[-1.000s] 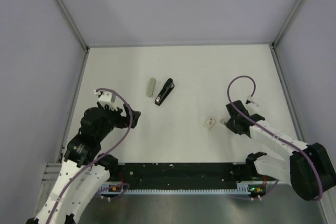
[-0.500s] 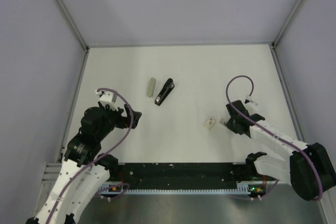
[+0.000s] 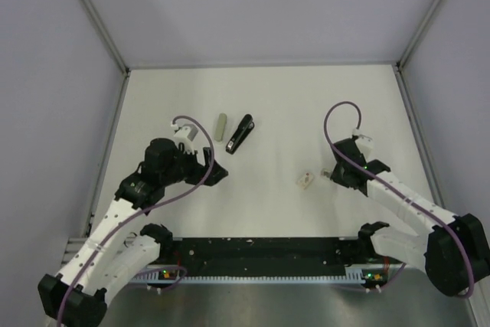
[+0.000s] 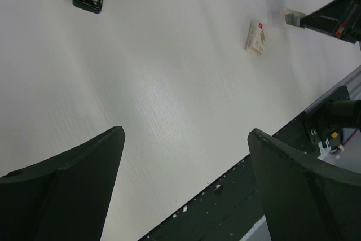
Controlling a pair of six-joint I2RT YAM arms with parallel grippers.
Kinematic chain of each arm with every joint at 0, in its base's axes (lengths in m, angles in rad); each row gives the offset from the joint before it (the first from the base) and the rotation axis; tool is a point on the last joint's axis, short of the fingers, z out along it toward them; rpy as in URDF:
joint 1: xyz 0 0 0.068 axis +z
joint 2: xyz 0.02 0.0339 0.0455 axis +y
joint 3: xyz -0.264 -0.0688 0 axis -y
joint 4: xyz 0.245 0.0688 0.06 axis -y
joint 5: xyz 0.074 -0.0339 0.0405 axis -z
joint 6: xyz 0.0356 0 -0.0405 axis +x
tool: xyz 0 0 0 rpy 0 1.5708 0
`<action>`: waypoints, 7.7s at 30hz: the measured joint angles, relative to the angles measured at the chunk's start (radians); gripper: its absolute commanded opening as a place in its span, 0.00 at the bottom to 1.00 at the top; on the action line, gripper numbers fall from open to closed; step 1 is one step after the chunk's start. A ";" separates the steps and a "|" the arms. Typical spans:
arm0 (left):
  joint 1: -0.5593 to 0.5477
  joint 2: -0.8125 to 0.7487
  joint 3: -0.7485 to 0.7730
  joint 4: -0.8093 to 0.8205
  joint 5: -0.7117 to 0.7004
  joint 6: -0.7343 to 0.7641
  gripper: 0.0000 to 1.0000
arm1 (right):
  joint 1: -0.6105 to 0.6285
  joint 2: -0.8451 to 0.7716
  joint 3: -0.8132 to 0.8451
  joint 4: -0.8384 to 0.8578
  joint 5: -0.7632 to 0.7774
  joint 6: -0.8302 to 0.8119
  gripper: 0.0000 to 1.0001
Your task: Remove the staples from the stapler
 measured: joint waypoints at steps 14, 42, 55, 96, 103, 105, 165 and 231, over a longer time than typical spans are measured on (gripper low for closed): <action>-0.320 0.294 -0.048 0.267 -0.097 -0.317 0.93 | -0.053 0.042 0.078 -0.014 0.003 -0.214 0.00; -0.484 0.748 0.086 0.519 -0.267 -0.615 0.00 | -0.104 0.192 0.100 0.200 -0.225 -0.545 0.00; -0.576 0.910 0.116 0.587 -0.231 -0.663 0.00 | -0.104 0.237 0.144 0.145 -0.227 -0.499 0.00; -0.627 1.154 0.306 0.671 -0.212 -0.724 0.00 | -0.036 0.337 0.211 0.080 -0.193 -0.460 0.00; -0.599 1.154 0.306 0.671 -0.216 -0.722 0.00 | -0.021 0.337 0.212 0.060 -0.203 -0.459 0.00; -0.589 1.154 0.306 0.671 -0.216 -0.719 0.00 | -0.017 0.337 0.212 0.057 -0.205 -0.459 0.00; -0.536 1.114 0.258 0.645 -0.163 -0.655 0.00 | 0.093 0.224 0.085 0.055 -0.205 -0.285 0.00; -0.576 1.141 0.483 0.179 -0.324 -0.401 0.00 | 0.315 0.263 0.049 0.210 -0.203 -0.166 0.00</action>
